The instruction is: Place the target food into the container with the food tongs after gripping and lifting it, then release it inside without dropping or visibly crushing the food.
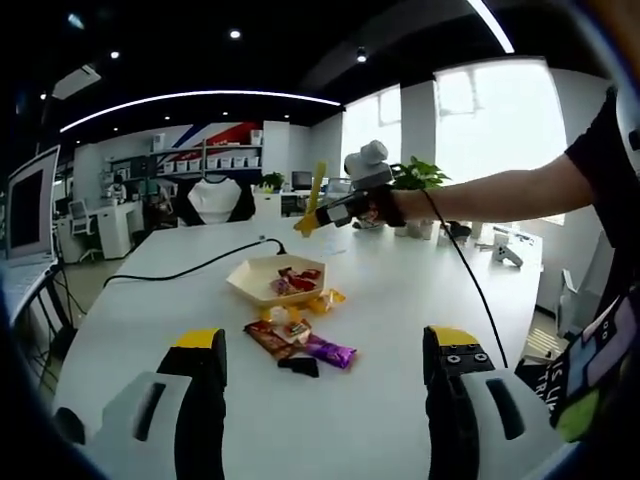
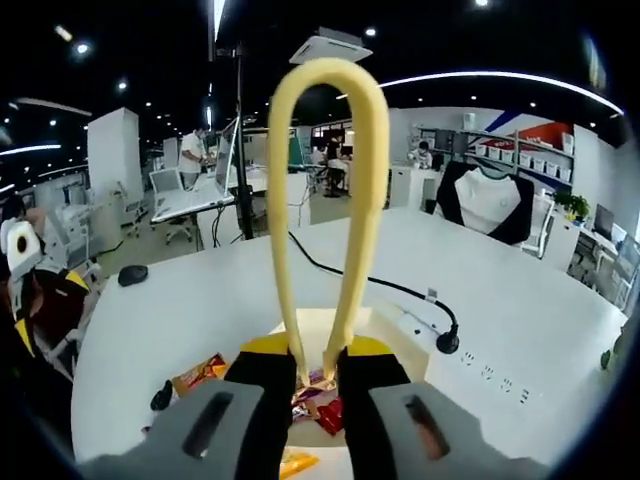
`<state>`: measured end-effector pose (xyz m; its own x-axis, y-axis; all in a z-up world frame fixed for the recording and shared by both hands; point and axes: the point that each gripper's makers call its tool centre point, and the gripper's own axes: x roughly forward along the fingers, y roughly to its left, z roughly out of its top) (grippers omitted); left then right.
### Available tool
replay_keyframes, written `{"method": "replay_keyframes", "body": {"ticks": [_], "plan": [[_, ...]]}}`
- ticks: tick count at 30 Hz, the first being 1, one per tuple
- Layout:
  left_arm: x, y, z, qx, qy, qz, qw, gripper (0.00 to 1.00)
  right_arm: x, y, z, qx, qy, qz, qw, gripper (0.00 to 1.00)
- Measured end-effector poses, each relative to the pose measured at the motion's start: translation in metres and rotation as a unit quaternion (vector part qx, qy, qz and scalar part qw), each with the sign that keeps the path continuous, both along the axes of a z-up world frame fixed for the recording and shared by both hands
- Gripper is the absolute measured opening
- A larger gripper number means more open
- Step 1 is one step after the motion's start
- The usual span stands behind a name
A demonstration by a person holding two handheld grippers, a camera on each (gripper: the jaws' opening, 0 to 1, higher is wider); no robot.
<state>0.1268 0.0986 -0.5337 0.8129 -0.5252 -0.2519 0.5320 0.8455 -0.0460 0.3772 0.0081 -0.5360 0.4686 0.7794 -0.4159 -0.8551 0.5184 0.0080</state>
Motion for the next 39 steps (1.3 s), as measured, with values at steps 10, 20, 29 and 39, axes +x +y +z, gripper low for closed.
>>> {"method": "replay_keyframes", "body": {"ticks": [10, 20, 29, 39], "plan": [[0.000, 0.003, 0.001, -0.002, 0.000, 0.003, 1.0000, 0.85, -0.014, -0.001, -0.015, -0.016, 0.011, 0.008, 0.9998, 0.14], [-0.001, 0.000, 0.000, -0.003, -0.001, -0.003, 1.0000, 0.85, -0.040, -0.001, -0.026, -0.015, 0.032, -0.015, 0.9993, 0.16], [-0.003, -0.003, -0.002, -0.004, 0.001, -0.007, 1.0000, 0.85, -0.069, 0.001, -0.036, -0.003, 0.047, -0.052, 0.9975, 0.17], [-0.004, -0.004, -0.004, -0.005, 0.004, -0.007, 0.9999, 0.84, -0.115, 0.010, -0.054, -0.042, 0.035, -0.034, 0.9979, 0.18]]}}
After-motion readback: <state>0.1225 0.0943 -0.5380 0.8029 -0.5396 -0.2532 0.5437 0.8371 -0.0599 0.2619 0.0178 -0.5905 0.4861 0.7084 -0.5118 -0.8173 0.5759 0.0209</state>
